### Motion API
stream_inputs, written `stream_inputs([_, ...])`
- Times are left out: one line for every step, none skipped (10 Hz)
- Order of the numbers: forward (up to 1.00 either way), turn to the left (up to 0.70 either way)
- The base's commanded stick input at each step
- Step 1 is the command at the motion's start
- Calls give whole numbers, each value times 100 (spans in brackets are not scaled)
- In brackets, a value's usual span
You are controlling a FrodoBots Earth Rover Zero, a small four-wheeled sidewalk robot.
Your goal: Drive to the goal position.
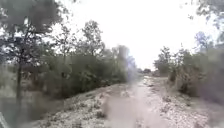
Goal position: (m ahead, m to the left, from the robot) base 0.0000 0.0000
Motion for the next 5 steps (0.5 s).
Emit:
stream_inputs([0,-45])
stream_inputs([0,-45])
stream_inputs([0,-45])
stream_inputs([0,-45])
stream_inputs([0,-45])
